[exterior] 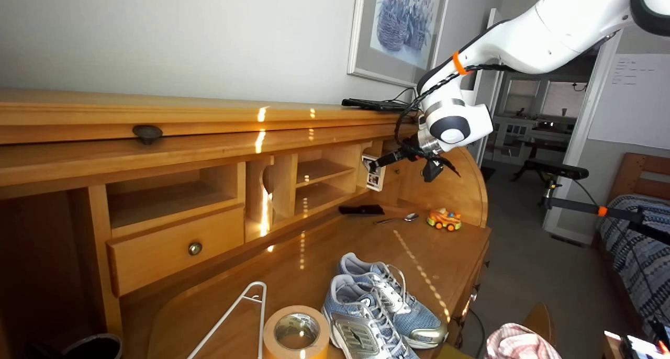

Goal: Move the book to the right side of the shelf.

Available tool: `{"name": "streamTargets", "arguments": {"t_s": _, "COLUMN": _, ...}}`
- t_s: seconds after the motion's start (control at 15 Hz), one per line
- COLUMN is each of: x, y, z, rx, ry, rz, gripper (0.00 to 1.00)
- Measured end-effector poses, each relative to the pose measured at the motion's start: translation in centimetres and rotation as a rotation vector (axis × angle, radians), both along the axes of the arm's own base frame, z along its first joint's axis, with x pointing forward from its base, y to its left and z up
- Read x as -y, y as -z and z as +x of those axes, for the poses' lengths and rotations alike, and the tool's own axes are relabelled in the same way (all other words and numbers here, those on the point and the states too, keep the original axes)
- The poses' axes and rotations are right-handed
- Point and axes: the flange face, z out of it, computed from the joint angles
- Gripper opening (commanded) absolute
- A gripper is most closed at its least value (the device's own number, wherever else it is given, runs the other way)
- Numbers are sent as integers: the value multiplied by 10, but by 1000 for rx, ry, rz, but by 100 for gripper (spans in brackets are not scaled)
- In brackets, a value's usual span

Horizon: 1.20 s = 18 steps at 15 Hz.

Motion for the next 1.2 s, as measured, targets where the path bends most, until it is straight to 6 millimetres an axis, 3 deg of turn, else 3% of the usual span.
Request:
{"name": "streamTargets", "arguments": {"t_s": 0.2, "x": -5, "y": -5, "z": -9, "rx": -2, "ry": 23, "rz": 3, "gripper": 100}}
{"name": "streamTargets", "arguments": {"t_s": 0.27, "x": -7, "y": -7, "z": -12, "rx": -4, "ry": 30, "rz": 2, "gripper": 92}}
{"name": "streamTargets", "arguments": {"t_s": 0.33, "x": -9, "y": -9, "z": -14, "rx": -4, "ry": 35, "rz": 2, "gripper": 72}}
{"name": "streamTargets", "arguments": {"t_s": 0.93, "x": -14, "y": -17, "z": -43, "rx": -39, "ry": 85, "rz": -10, "gripper": 3}}
{"name": "streamTargets", "arguments": {"t_s": 1.2, "x": -12, "y": -11, "z": -49, "rx": -59, "ry": 97, "rz": -11, "gripper": 0}}
